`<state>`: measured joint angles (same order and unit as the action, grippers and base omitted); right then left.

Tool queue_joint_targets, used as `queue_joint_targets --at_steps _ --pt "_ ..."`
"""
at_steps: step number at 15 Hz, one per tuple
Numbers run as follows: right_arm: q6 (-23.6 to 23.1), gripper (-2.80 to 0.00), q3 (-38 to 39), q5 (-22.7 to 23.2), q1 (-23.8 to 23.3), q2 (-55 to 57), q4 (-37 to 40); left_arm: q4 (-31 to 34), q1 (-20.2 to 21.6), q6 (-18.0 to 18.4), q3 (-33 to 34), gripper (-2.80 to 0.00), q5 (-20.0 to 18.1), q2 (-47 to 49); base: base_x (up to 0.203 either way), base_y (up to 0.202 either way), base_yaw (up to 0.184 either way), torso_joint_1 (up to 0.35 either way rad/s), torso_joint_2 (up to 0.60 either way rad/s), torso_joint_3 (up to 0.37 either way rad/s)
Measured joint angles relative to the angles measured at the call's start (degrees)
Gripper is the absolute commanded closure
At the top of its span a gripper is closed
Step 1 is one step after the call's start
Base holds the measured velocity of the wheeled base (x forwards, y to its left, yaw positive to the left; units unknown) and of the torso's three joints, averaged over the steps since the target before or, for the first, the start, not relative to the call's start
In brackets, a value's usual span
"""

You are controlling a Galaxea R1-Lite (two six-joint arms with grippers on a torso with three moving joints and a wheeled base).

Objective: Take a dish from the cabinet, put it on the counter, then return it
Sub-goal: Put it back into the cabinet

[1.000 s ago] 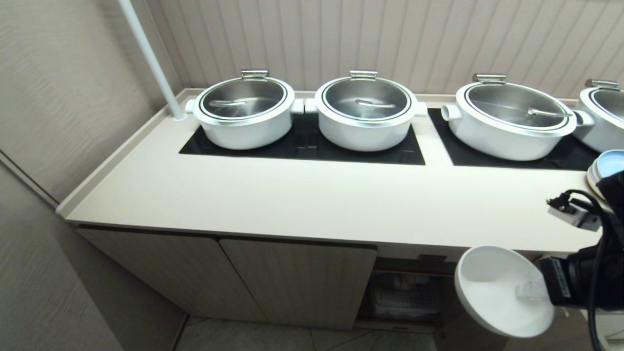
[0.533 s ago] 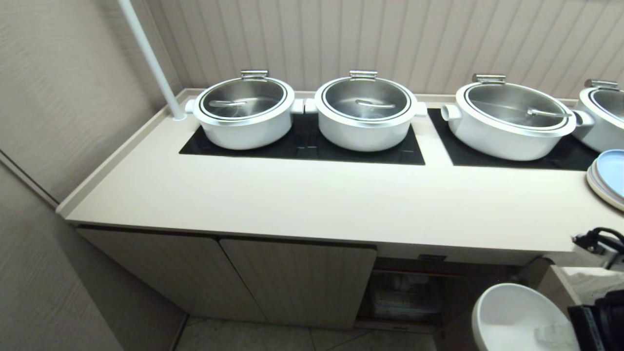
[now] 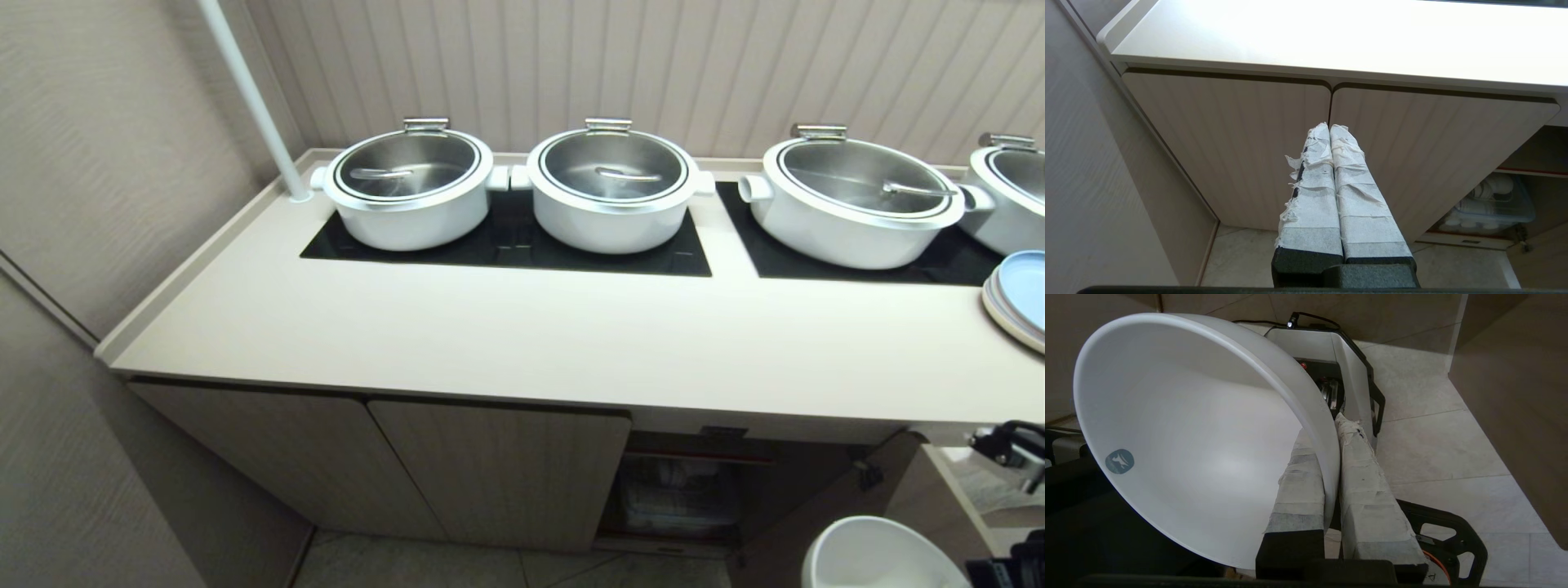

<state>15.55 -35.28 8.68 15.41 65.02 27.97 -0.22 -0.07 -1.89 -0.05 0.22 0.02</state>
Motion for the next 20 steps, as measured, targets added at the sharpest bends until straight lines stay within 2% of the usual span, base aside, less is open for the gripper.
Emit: queue_joint_targets --at_steps 3,20 --pt "-1.87 0.0 0.01 0.0 0.02 -0.27 0.1 -0.01 -0.02 -0.01 0.0 0.0 0.04 0.0 0.0 0.0 0.0 0.0 0.0 0.0" --pt "-1.91 0.0 -1.67 0.21 0.02 0.63 0.0 0.0 -0.02 -0.01 0.0 0.0 0.03 0.0 0.0 0.0 0.0 0.0 0.0 0.0"
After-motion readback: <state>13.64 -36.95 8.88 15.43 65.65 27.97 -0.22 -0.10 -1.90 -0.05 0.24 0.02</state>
